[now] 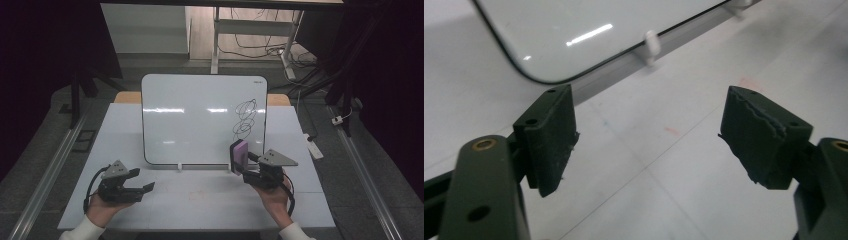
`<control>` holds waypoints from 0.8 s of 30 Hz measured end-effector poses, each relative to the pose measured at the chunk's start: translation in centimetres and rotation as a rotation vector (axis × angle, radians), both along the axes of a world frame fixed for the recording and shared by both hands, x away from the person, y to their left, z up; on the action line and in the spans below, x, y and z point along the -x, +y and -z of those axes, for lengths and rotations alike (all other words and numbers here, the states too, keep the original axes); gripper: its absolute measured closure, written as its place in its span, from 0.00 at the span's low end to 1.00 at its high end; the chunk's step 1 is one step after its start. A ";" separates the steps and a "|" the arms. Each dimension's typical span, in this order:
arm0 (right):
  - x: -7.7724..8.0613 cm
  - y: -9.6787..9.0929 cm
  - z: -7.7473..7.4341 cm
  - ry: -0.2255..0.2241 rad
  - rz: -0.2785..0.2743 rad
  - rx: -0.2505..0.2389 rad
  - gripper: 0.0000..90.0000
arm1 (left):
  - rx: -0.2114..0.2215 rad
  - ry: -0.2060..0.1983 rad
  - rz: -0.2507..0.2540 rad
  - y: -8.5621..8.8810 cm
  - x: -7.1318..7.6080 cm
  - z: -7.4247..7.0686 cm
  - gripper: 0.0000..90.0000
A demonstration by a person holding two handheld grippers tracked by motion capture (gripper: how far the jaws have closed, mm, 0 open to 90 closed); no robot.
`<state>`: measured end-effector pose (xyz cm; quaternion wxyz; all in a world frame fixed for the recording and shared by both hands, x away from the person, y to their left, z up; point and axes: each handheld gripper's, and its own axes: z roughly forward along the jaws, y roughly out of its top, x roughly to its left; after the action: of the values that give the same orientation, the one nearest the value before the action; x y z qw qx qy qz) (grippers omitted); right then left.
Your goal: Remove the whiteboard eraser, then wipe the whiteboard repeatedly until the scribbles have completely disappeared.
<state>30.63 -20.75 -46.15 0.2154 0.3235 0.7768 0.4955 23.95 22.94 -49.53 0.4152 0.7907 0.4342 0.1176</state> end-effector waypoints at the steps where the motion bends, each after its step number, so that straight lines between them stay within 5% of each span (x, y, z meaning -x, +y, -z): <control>1: -0.1 -0.1 -0.1 -0.003 0.001 -0.004 0.45 | 0.000 0.004 -0.007 0.0 -0.1 0.1 0.25; 12: -1.3 -1.1 -2.2 -0.048 0.074 0.020 0.45 | 0.015 0.019 -0.003 -0.2 -0.5 0.2 0.19; 17: -4.5 -1.5 -4.9 -0.073 0.173 0.083 0.45 | 0.005 0.027 0.002 -0.3 -0.5 0.5 0.18; 24: -7.2 -1.6 -7.1 -0.074 0.261 0.103 0.45 | -0.002 0.040 0.000 -0.3 -0.7 0.9 0.19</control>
<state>37.83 -22.37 -39.07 0.3230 0.3917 0.7439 0.4345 24.68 22.61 -50.38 0.4057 0.7932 0.4424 0.1023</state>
